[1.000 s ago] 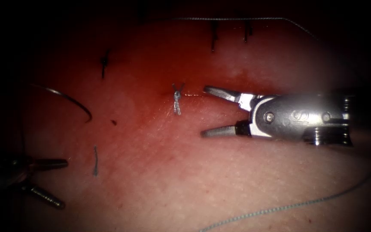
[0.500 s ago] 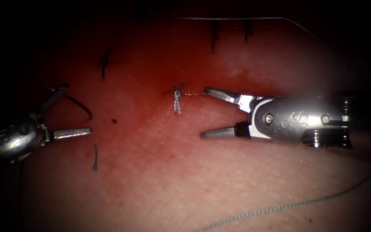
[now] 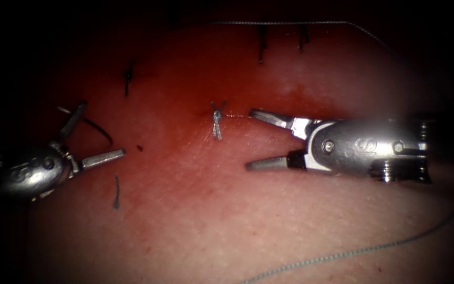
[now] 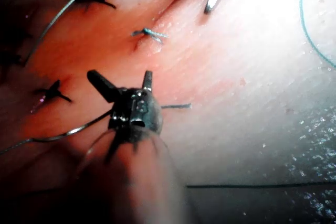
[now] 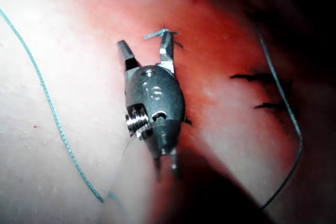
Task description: Wound Closure
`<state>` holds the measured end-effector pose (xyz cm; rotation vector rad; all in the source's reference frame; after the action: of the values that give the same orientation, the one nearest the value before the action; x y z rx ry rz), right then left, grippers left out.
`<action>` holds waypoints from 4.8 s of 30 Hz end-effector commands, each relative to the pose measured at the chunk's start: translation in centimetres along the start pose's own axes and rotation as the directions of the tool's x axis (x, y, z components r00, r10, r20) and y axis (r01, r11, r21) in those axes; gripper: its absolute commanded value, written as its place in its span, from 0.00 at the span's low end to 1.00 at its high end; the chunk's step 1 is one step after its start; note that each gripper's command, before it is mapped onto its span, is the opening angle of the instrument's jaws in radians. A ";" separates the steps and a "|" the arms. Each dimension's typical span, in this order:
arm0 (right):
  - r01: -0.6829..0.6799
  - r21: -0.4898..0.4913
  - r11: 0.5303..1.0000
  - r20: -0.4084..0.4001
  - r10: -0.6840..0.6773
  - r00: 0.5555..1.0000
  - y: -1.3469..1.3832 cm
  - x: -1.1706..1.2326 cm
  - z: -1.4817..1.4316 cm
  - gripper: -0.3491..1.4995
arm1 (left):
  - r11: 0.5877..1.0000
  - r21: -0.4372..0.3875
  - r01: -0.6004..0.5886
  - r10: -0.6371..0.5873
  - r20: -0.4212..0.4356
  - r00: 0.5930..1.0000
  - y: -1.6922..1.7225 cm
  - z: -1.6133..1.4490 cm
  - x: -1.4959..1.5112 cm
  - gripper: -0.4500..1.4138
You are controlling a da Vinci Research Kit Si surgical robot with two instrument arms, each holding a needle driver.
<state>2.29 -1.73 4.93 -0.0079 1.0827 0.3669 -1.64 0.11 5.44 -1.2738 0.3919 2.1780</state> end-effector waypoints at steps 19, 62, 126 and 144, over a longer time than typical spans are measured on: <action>0.004 -0.001 1.000 0.001 -0.004 1.000 -0.01 -0.01 0.11 0.35 | 0.997 -0.010 -0.080 0.080 0.091 0.993 -0.03 0.27 -0.34 0.32; -0.625 0.241 0.742 0.040 0.636 0.771 0.96 0.09 -0.46 0.38 | 0.842 -0.278 -0.463 0.368 -0.331 0.869 0.63 1.05 0.95 0.00; -0.795 0.222 0.565 -0.016 0.817 0.576 0.72 0.14 0.30 0.00 | 0.777 -0.279 -0.564 0.412 -0.451 0.791 1.12 1.01 1.14 0.33; -0.545 0.033 0.838 -0.241 0.536 0.809 1.23 0.13 0.30 0.00 | 0.911 -0.336 -0.240 0.170 -0.227 0.959 0.79 1.00 0.94 0.26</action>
<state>2.16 -0.53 5.12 0.2257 1.3114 0.9209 -3.08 0.31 5.10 -1.7169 0.2106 2.3893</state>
